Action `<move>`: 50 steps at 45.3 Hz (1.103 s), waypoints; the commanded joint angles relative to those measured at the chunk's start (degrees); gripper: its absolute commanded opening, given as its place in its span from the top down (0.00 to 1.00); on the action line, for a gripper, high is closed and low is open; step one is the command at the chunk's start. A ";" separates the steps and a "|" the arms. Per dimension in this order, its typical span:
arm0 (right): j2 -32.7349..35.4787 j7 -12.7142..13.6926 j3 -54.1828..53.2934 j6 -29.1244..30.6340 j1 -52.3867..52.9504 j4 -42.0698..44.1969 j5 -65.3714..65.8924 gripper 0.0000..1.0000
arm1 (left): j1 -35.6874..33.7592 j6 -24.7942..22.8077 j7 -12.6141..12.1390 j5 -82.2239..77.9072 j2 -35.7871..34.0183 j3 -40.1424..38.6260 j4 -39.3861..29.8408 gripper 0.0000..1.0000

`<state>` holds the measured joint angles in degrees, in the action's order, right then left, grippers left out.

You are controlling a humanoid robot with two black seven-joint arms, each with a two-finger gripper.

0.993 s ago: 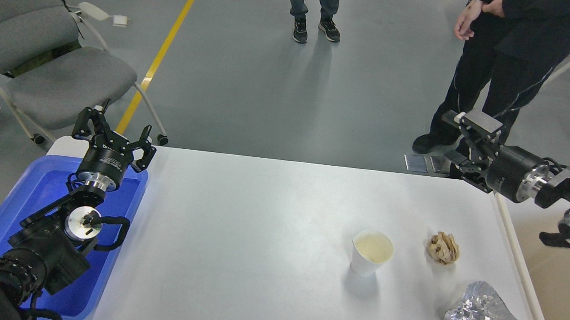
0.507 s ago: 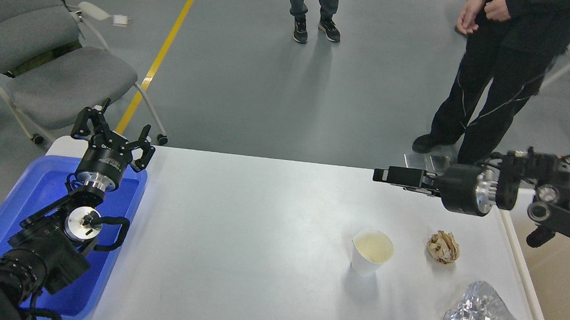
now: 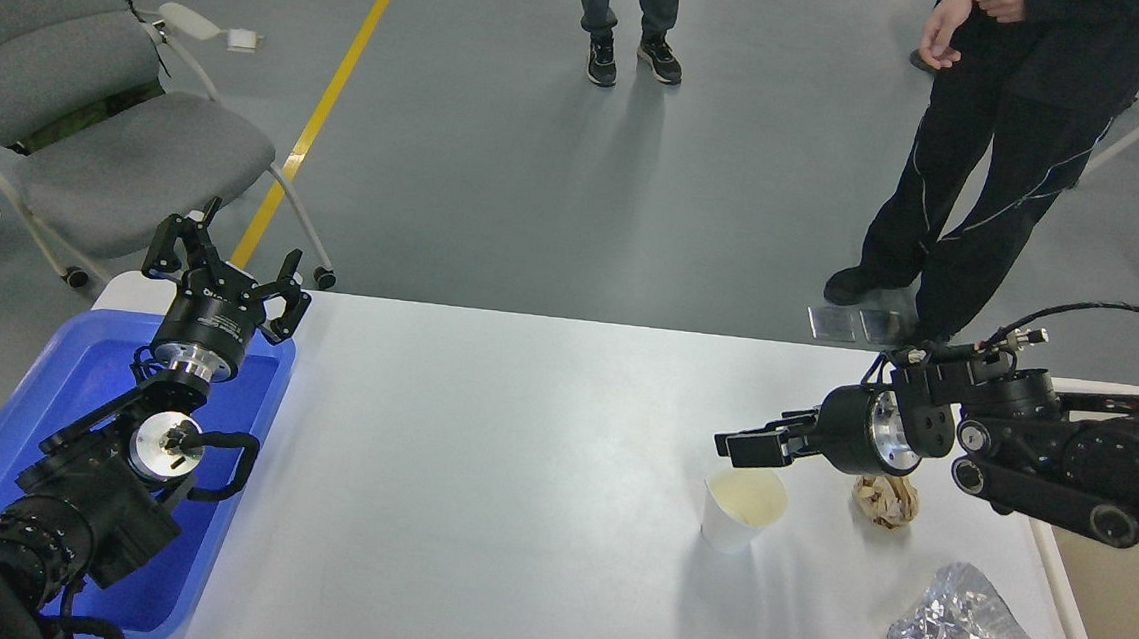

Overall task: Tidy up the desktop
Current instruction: 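Move the right gripper over the table toward the white paper cup, then close the right gripper on the rim of the white paper cup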

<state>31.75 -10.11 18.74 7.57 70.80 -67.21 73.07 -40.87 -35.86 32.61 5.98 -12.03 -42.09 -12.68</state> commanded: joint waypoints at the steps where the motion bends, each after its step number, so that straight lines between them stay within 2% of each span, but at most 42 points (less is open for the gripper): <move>1: -1.87 -0.17 3.05 -2.03 -1.28 2.35 3.48 0.00 | 0.00 0.00 0.00 0.00 -0.01 -0.01 0.02 0.00; 12: -2.05 -0.88 3.14 -2.56 -3.65 3.93 5.15 0.00 | 0.00 0.00 0.00 0.00 -0.01 -0.01 0.02 0.00; 21: -2.05 -1.23 3.14 -5.90 -5.15 5.42 6.55 0.02 | 0.00 0.00 0.00 0.00 0.07 0.08 -0.07 0.00; 26: -2.05 -1.40 3.14 -6.69 -5.41 5.60 7.26 0.30 | 0.00 0.00 0.00 0.00 -0.01 0.08 0.02 0.00; 27: -2.22 -1.40 3.14 -6.69 -5.41 5.68 7.17 0.40 | 0.00 0.00 0.00 0.00 -0.01 -0.01 -0.07 0.00; 29: -2.75 -1.40 3.23 -6.25 -5.50 5.95 6.91 0.72 | 0.00 0.00 0.00 0.00 0.07 0.08 0.02 0.00; 32: -3.54 -1.40 3.23 -6.16 -5.32 5.86 7.00 0.98 | 0.00 0.00 0.00 0.00 -0.01 -0.01 -0.07 0.00; 50: -5.04 -2.11 5.43 -6.95 -4.27 6.04 6.73 1.00 | 0.00 0.00 0.00 0.00 -0.01 -0.01 0.02 0.00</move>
<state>27.48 -11.84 23.53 1.10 66.07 -61.40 79.95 -40.87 -35.86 32.61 5.98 -12.03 -42.09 -12.70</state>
